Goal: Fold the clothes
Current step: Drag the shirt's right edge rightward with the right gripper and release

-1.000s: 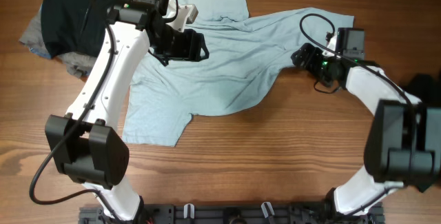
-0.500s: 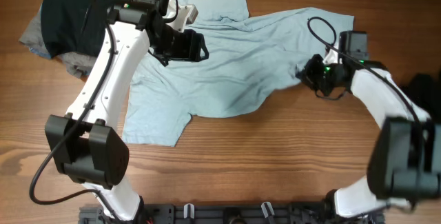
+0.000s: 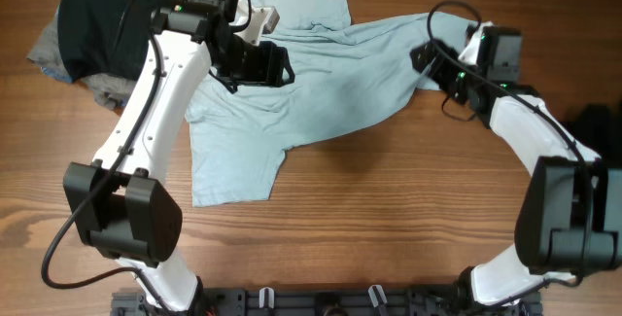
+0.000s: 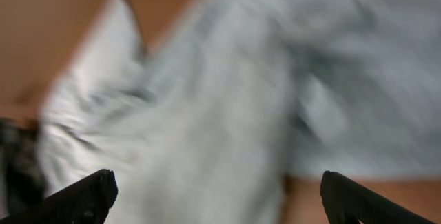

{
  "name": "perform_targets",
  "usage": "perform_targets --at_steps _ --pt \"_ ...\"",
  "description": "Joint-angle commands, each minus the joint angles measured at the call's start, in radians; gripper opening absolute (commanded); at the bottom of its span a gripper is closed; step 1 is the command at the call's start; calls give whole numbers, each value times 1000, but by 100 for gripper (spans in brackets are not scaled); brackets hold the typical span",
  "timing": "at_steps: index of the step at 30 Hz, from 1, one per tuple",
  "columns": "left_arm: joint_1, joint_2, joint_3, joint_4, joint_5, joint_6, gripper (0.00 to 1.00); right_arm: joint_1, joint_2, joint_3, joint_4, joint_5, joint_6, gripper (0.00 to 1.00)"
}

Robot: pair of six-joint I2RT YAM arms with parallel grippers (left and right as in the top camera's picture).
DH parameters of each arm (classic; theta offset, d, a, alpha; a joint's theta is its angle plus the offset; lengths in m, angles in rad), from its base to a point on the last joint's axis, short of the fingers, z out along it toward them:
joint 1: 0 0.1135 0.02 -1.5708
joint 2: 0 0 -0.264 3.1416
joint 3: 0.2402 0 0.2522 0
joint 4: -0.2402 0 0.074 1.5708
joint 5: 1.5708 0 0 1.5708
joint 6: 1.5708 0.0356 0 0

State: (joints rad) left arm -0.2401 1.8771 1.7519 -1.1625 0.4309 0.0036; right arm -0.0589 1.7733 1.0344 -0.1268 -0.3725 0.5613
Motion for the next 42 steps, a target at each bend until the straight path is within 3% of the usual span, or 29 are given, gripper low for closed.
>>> perform_targets --at_steps 1,2,3,4,5,7,18,23,26,27,28,31,36,42 --pt "2 -13 10 3 -6 19 70 -21 11 0 -89 82 -108 94" --pt "2 -13 10 5 -6 19 71 -28 11 0 -105 88 -142 78" --pt "2 -13 10 7 -6 19 71 -36 11 0 -113 89 -162 71" --pt "2 -13 10 8 -6 19 71 -43 11 0 -113 89 -169 57" --pt "2 -13 10 11 -6 19 71 -51 11 0 -105 89 -168 36" --pt "2 -13 10 16 -6 19 72 -60 17 0 -64 89 -166 23" --pt "2 -13 10 18 -18 19 73 -60 201 0 131 -10 -105 45" --pt "2 -13 10 18 -18 19 73 -61 207 0 197 -6 -87 28" --pt "2 -13 10 18 -18 19 73 -74 205 0 211 -6 -79 14" --pt "2 -13 10 18 -18 19 73 -84 203 0 208 -21 -80 4" --pt "2 -13 10 18 -18 19 73 -94 197 0 204 -43 -80 4" --pt "2 -13 10 18 -18 19 73 -148 134 0 147 -144 -98 4" --pt "2 -13 10 2 -63 19 74 -256 -93 0 -142 -135 -223 4" --pt "2 -13 10 -24 -106 19 75 -362 -328 0 -531 138 -327 4"
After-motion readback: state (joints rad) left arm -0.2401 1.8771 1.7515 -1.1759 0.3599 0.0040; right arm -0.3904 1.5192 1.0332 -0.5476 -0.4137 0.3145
